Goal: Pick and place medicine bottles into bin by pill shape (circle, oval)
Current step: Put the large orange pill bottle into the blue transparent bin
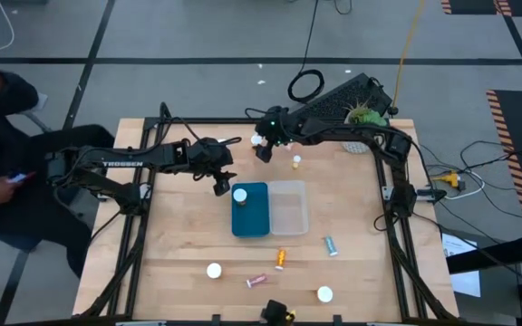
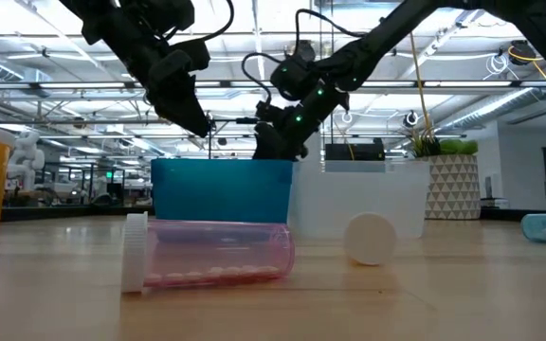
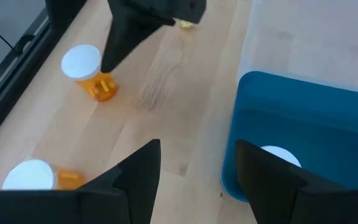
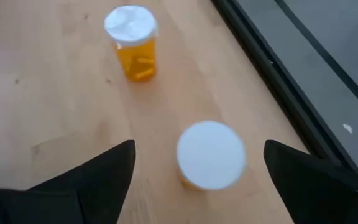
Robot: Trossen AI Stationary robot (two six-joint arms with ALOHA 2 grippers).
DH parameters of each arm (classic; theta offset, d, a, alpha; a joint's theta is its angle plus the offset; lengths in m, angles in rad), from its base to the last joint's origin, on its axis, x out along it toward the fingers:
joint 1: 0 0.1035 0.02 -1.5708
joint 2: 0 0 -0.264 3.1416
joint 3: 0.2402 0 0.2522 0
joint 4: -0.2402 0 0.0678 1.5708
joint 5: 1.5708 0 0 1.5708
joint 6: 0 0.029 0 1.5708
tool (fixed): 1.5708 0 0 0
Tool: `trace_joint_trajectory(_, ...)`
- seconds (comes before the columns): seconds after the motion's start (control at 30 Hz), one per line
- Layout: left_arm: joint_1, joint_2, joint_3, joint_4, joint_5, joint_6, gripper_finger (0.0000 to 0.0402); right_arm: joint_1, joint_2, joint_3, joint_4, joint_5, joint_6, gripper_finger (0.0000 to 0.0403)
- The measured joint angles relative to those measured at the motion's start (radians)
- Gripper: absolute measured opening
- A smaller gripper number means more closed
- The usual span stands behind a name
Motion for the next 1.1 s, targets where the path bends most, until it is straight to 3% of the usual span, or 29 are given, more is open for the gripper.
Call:
trace_joint_trajectory(0.93,-0.001,0.000,0.000,0.061,0.007,0.044,0.0209,0.000,0.064,0.000,0.037,0.023,0.025,0.0337)
trace_joint_trajectory(1.1,-0.001,0.000,0.000,0.061,0.007,0.044,0.0209,0.001,0.071,0.000,0.050,0.003,0.028,0.0312)
